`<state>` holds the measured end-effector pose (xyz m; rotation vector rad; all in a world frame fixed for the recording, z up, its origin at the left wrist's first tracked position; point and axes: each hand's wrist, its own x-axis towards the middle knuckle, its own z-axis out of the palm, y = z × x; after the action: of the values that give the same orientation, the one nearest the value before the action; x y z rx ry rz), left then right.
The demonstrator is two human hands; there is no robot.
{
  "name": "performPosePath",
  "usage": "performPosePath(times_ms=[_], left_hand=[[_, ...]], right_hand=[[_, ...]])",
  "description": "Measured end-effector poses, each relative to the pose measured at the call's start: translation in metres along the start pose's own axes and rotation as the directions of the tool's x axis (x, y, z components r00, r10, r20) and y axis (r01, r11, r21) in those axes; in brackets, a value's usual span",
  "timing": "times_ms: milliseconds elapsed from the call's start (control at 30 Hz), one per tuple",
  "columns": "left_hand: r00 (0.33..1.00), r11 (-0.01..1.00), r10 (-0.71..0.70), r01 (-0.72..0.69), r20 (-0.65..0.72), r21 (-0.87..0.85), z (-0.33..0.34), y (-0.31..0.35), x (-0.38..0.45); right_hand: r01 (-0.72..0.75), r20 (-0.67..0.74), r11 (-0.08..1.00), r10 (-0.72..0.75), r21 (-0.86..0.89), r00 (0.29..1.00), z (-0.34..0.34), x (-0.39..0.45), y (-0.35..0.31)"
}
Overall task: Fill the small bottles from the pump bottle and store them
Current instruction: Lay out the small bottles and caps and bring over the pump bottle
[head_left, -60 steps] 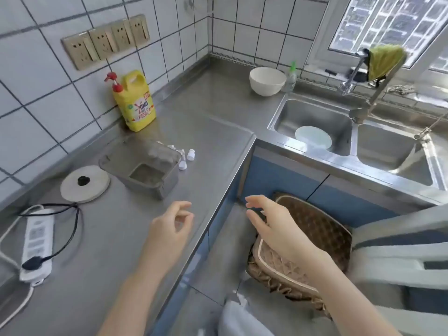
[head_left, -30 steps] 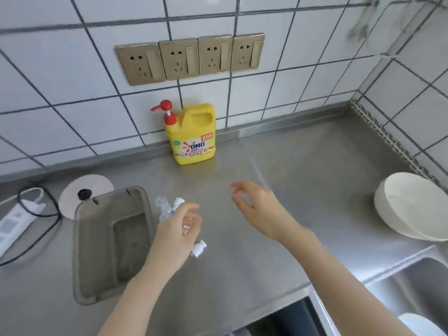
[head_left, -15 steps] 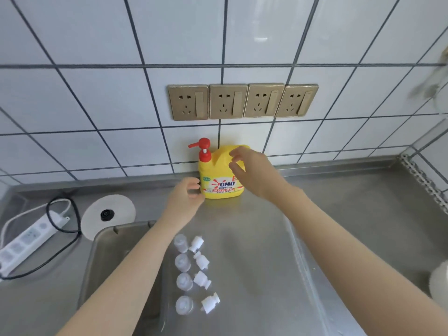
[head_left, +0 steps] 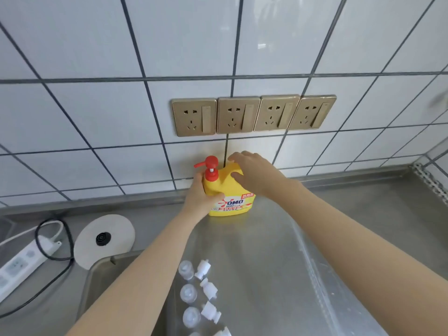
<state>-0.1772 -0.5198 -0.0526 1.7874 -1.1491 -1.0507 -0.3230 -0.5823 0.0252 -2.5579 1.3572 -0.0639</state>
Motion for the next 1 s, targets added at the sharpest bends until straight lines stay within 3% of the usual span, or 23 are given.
performPosePath(times_ms=[167, 367, 633, 1000], left_hand=[[0.996, 0.998, 0.061, -0.062, -0.061, -0.011, 0.007, -0.017, -0.018], [0.976, 0.983, 0.183, -0.184, -0.117, -0.001, 0.021, -0.023, -0.053], [0.990, 0.990, 0.139, -0.139, -0.007, -0.033, 0.052, -0.011, -0.120], [0.999, 0.980, 0.024, -0.031, -0.035, -0.195, 0.101, -0.033, -0.233]], right_hand=[[0.029, 0.085, 0.980, -0.012, -0.198, 0.996, 0.019, -0.025, 0.001], [0.021, 0.154, 1.000, -0.022, 0.007, 0.988, 0.025, -0.055, 0.011], [0.020, 0.144, 0.985, -0.045, 0.170, 0.988, -0.002, -0.126, 0.028], [0.046, 0.144, 0.965, -0.086, 0.258, 0.986, 0.010, -0.246, 0.033]])
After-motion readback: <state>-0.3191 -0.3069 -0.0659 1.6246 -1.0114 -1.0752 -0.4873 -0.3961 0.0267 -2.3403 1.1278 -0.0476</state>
